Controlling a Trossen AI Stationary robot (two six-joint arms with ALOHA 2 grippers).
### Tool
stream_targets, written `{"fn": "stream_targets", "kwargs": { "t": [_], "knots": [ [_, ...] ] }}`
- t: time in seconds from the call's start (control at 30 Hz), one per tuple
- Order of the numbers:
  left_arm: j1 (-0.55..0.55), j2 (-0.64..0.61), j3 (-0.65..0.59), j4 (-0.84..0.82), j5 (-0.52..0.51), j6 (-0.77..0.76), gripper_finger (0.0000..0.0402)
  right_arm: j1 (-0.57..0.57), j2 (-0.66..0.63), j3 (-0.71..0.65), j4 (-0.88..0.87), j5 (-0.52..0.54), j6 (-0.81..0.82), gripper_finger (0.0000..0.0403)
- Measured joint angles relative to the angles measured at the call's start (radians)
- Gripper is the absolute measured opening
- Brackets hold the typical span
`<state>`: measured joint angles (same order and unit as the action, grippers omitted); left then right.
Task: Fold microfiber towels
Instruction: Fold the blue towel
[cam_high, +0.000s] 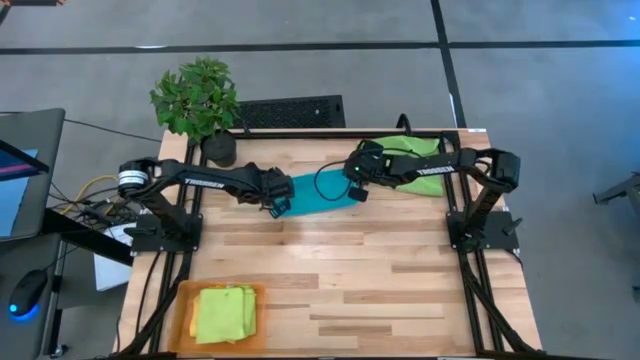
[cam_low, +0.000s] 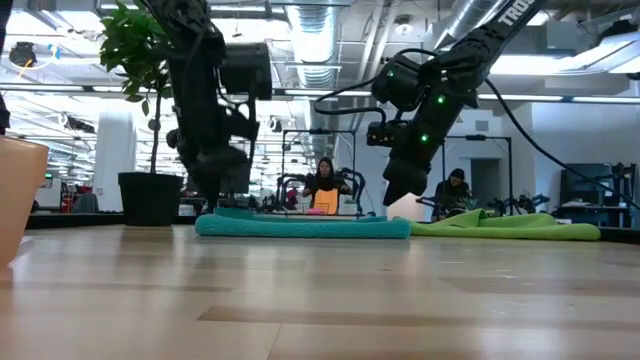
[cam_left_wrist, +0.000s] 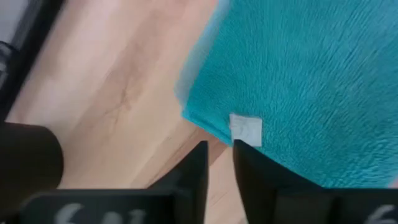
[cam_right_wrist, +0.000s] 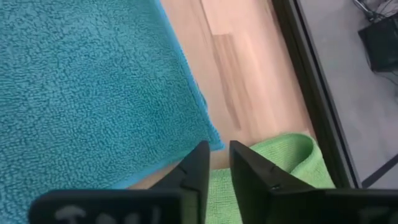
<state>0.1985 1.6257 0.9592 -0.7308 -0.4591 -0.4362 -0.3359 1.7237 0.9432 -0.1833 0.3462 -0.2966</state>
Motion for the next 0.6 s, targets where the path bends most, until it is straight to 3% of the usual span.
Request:
{"fn": "stream_targets", "kwargs": {
  "t": [0.17, 0.27, 0.43, 0.6],
  "knots": [
    [0.002, 0.074, 0.008, -0.012, 0.005, 0.093, 0.0126, 0.000, 0.000, 0.001, 0.003, 0.009, 0.002, 0.0140],
    [0.002, 0.079, 0.034, -0.052, 0.042, 0.072, 0.0147, 0.000, -0.011, 0.019, -0.021, 0.023, 0.035, 0.0161],
    [-0.011, 0.031, 0.087, -0.148, 0.056, 0.061, 0.0160, 0.016, -0.036, 0.065, -0.086, 0.021, 0.035, 0.0178],
    [-0.064, -0.036, 0.077, -0.173, 0.191, 0.114, 0.0158, 0.058, -0.103, 0.075, -0.167, -0.028, 0.039, 0.0179]
  ]
}}
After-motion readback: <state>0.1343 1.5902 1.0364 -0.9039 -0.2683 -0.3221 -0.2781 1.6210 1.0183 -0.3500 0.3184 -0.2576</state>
